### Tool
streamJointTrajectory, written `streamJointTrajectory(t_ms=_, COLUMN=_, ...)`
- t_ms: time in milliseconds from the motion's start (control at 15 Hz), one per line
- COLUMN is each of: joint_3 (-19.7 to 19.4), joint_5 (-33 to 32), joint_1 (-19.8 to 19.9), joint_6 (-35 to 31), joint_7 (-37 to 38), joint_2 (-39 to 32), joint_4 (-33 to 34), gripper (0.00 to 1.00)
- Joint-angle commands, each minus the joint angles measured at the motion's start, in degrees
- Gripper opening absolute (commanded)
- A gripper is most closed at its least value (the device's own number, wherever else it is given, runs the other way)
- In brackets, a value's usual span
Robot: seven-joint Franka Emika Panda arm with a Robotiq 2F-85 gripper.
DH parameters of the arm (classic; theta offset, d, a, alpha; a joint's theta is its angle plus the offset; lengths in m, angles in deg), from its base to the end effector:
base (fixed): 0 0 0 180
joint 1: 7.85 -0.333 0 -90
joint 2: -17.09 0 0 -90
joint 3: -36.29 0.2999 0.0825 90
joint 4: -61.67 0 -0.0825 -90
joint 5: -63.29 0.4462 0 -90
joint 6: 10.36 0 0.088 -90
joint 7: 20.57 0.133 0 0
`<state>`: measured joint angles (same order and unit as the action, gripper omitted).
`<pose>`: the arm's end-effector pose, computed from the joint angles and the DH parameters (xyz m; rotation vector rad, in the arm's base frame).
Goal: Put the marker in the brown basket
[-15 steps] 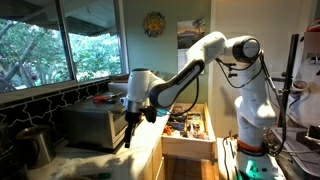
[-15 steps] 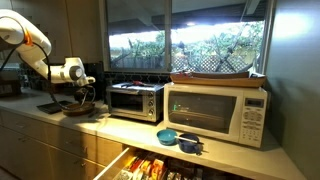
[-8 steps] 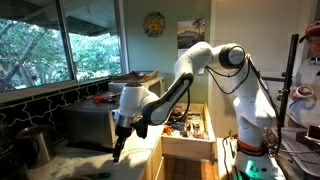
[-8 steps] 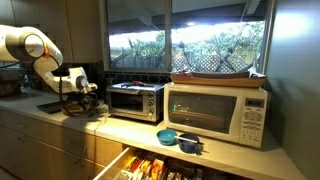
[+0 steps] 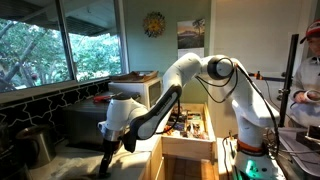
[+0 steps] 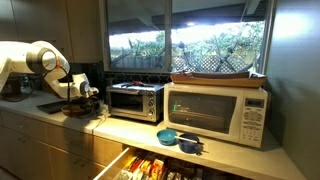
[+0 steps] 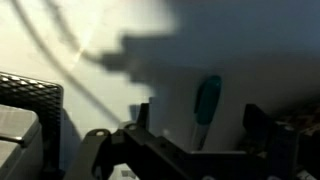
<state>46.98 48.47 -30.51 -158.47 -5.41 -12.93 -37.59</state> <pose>0.6279 0.4029 0.2413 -2.9483 -0.7113 -0.5299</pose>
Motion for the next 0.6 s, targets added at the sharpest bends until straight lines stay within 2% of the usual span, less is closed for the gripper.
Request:
streamJointTrajectory(t_ms=0, joint_3=-1.62, joint_5=0.64, joint_1=-2.46, joint_6=2.88, joint_7=-1.53, joint_2=-4.75, joint_4=6.22, gripper=0.65)
streamJointTrajectory(t_ms=267, joint_3=-2.26, joint_5=0.96, joint_1=-3.55, joint_6=4.64, joint_7=-1.22, joint_2=-7.12, joint_4=9.62, gripper=0.32)
streamJointTrajectory(t_ms=533, joint_3=-3.31, joint_5=0.38, joint_1=-4.51, joint_6=5.1, joint_7=-0.37, joint_2=-7.15, joint_4=11.32, gripper=0.03)
